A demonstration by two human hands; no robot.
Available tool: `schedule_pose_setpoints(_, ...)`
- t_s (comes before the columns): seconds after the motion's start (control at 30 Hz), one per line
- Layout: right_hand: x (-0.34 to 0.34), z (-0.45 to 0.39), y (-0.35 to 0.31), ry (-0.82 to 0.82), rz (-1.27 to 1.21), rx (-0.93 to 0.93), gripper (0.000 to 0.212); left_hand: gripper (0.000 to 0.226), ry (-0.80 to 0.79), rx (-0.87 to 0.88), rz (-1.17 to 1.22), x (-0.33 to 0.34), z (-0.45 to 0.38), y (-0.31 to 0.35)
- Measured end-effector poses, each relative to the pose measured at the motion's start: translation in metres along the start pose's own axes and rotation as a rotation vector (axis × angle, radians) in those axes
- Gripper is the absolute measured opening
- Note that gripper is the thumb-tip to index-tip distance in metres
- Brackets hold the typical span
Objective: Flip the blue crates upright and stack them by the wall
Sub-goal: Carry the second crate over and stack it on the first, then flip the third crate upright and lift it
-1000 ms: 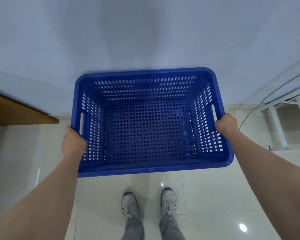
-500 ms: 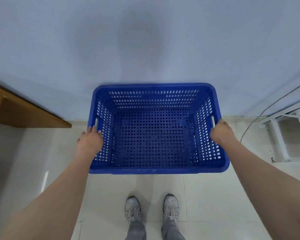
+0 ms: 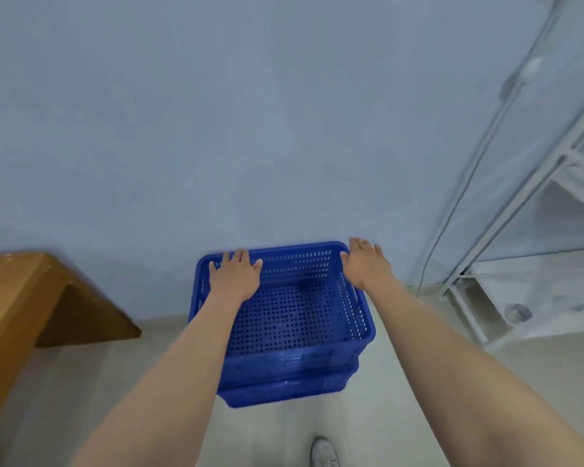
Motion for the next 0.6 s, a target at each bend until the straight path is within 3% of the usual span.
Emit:
schedule_pose_setpoints(0.3, -0.033, 0.248, 0.064, 0.200, -0.032, 0.311, 0.063, 0.065, 0.058, 0.384, -0.265, -0.008, 0.149, 0.124)
schedule_pose_setpoints(0.6, 0.042, 0.571, 0.205, 0.208, -0.165, 0.804, 0.067, 0.065, 0.003, 0.851, -0.419, 0.121, 0.364, 0.309)
Point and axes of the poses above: each hand's wrist, its own z-axis away from the middle knuckle, its own x-axis out of the palm, y = z × x, the point moved 2 cm from there along -z, towards the middle knuckle, and after that the axes turned 13 degrees about -y, right-handed, at the moved point
